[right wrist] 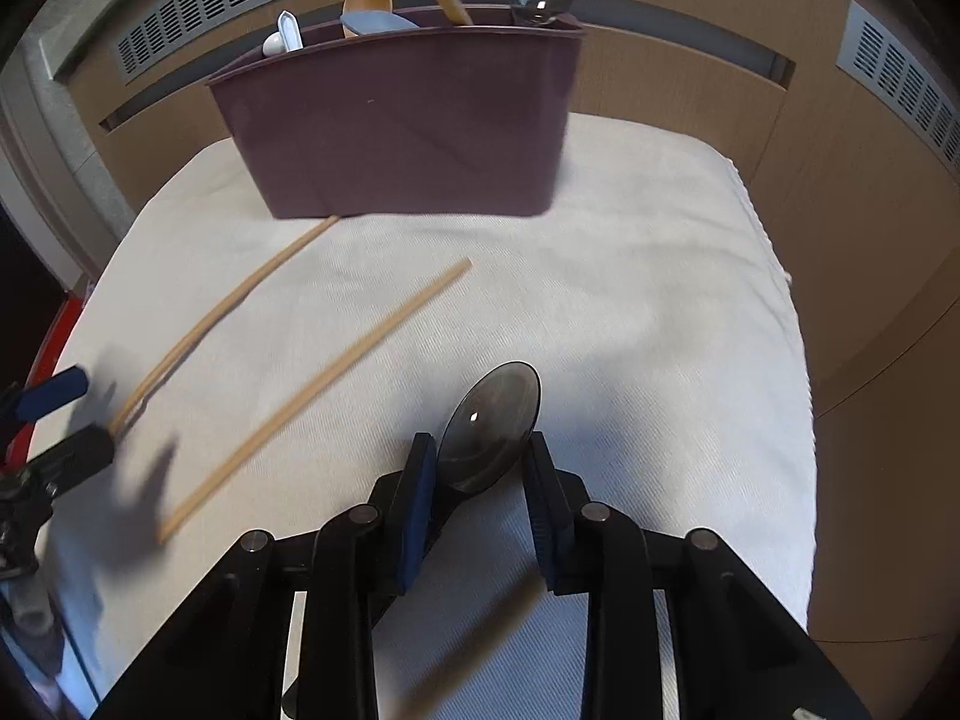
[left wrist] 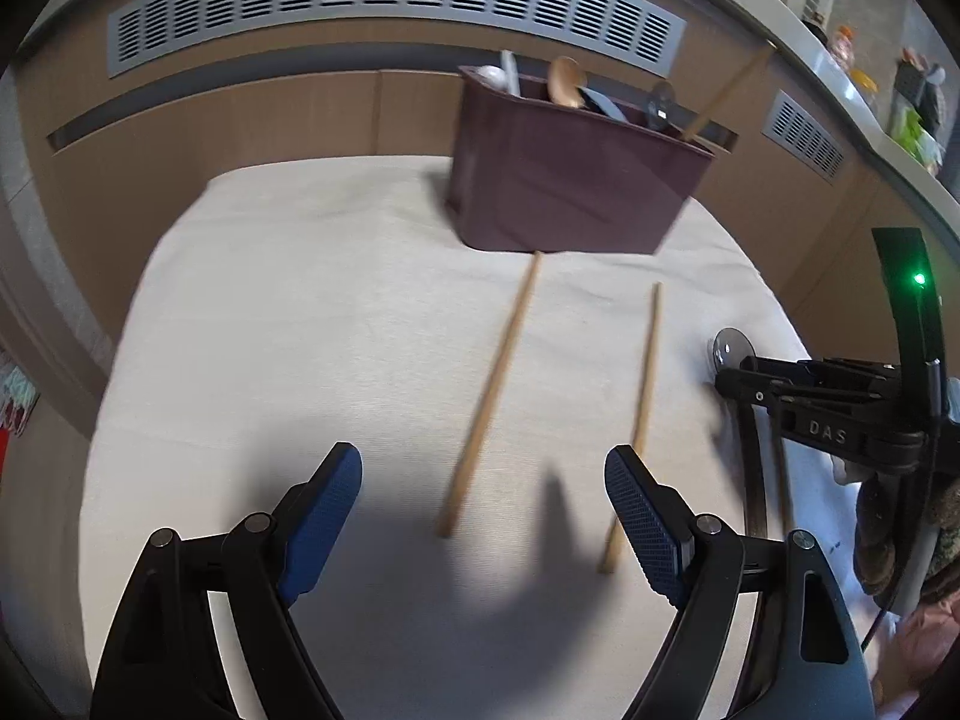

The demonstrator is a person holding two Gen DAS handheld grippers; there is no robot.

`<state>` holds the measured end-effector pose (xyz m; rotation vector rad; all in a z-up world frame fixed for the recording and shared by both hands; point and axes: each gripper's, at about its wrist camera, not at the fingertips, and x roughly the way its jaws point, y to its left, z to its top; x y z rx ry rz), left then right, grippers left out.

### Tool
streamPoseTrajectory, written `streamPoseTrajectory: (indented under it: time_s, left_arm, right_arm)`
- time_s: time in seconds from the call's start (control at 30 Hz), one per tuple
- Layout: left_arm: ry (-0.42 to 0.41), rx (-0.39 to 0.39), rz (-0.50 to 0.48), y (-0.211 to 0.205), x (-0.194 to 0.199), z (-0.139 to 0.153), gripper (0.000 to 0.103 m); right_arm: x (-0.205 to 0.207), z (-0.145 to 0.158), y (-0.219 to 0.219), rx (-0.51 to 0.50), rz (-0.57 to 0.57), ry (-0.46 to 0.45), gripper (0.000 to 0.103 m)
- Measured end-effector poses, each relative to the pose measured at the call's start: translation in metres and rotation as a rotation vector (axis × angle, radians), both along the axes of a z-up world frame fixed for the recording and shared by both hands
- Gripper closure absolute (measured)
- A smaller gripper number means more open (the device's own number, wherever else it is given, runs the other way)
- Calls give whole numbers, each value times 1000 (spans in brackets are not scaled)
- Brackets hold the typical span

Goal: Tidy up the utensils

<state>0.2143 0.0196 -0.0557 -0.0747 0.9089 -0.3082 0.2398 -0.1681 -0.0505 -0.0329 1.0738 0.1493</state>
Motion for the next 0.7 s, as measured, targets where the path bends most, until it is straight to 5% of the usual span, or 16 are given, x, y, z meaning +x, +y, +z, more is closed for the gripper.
streamPoseTrajectory:
  time_s: [0.1, 0.13, 0.23, 0.4, 0.57, 0.7]
  left_arm:
    - [2, -23, -119, -19, -1, 2, 29]
    - [7, -17, -147, -26, 0, 3, 40]
    - [2, 44, -202, -43, 5, 6, 53]
    - [29, 136, -158, -43, 37, 6, 60]
    - [160, 174, -149, -38, 65, -13, 84]
    - [176, 188, -137, -36, 61, -13, 94]
  right_arm:
    - [-17, 4, -18, 15, -22, -4, 76]
    - [-21, 5, -22, 22, -31, -5, 76]
    - [-31, 10, -43, 45, -56, -18, 76]
    - [-43, 17, -59, 49, -62, -52, 77]
    - [-43, 14, -63, 75, -59, -59, 77]
    - [-45, 13, -62, 76, -52, -63, 77]
